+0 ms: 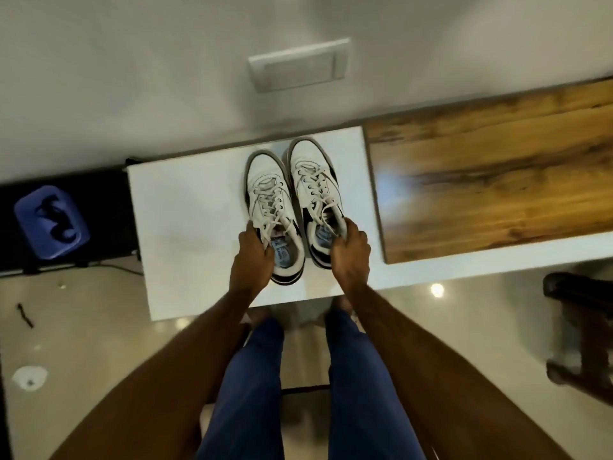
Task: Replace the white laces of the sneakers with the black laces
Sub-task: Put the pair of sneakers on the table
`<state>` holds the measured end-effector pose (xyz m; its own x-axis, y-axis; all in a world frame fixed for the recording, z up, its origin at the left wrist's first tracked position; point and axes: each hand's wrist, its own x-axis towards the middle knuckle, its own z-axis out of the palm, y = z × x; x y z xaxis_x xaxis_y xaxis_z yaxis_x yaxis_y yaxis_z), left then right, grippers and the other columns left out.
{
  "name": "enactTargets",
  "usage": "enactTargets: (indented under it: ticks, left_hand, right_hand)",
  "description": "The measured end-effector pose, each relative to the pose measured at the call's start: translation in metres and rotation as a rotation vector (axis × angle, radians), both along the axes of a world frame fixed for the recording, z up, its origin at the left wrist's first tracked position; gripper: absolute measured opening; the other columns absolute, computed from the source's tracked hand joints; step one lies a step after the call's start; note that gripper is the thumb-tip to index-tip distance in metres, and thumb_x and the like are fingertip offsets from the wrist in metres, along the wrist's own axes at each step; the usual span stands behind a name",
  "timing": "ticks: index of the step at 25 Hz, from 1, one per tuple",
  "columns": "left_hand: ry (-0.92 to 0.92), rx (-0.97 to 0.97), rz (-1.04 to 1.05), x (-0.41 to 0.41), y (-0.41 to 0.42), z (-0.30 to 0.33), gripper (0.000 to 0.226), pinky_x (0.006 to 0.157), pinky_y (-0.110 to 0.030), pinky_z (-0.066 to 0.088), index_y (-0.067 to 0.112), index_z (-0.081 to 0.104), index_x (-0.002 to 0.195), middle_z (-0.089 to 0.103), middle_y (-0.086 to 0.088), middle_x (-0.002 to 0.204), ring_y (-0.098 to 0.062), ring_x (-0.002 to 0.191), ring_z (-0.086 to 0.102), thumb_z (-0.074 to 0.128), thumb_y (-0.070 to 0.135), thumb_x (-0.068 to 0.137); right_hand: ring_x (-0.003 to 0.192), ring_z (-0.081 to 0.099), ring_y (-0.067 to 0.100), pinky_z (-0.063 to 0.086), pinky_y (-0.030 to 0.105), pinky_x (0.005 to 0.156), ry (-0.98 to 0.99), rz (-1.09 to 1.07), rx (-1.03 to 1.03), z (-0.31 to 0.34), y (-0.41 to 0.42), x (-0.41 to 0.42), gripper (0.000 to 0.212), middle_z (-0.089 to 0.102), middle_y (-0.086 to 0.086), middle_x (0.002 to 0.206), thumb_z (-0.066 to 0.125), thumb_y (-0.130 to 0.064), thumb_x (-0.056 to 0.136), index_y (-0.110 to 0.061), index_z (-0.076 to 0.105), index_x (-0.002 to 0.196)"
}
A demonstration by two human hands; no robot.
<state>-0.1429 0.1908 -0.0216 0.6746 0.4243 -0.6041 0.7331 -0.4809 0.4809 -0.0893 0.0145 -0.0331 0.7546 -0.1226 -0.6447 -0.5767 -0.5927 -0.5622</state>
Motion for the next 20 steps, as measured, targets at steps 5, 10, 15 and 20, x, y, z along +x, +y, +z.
enactTargets:
  ticks: [5, 10, 15, 20]
  left_hand:
    - [0.011, 0.086, -0.042, -0.027, 0.086, -0.014, 0.064, 0.093, -0.054, 0.050, 0.015, 0.022, 0.157, 0.044, -0.017, 0.136, -0.046, 0.111, 0.059, 0.052, 0.018, 0.101]
    - [-0.018, 0.041, -0.052, -0.040, 0.113, -0.038, 0.062, 0.092, -0.049, 0.047, 0.015, 0.027, 0.155, 0.042, -0.013, 0.144, -0.042, 0.115, 0.058, 0.054, 0.018, 0.100]
    - [-0.019, -0.042, 0.023, -0.044, 0.120, -0.051, 0.048, 0.102, -0.045, 0.043, 0.019, 0.040, 0.144, 0.051, -0.007, 0.141, -0.035, 0.123, 0.055, 0.055, 0.022, 0.099]
    - [-0.054, -0.023, 0.034, -0.048, 0.118, -0.053, 0.043, 0.098, -0.042, 0.043, 0.018, 0.044, 0.139, 0.057, -0.006, 0.135, -0.033, 0.120, 0.057, 0.057, 0.021, 0.097]
  right_hand:
    - [0.123, 0.045, 0.033, 0.041, 0.045, 0.088, -0.052, 0.032, -0.044, -0.021, 0.069, -0.020, 0.049, 0.050, 0.008, 0.135, 0.042, -0.015, 0.098, -0.028, 0.045, 0.145]
    - [0.124, 0.043, 0.034, 0.043, 0.048, 0.086, -0.097, 0.025, -0.145, -0.033, 0.101, -0.041, 0.052, 0.045, 0.010, 0.139, 0.047, -0.017, 0.097, -0.024, 0.040, 0.148]
    - [0.123, 0.046, 0.034, 0.045, 0.049, 0.089, -0.123, 0.132, -0.174, -0.038, 0.091, -0.039, 0.048, 0.048, 0.010, 0.135, 0.048, -0.024, 0.097, -0.022, 0.040, 0.145]
    - [0.121, 0.047, 0.033, 0.045, 0.048, 0.090, -0.188, 0.152, -0.167, -0.040, 0.090, -0.042, 0.045, 0.049, 0.011, 0.133, 0.048, -0.026, 0.098, -0.020, 0.042, 0.142]
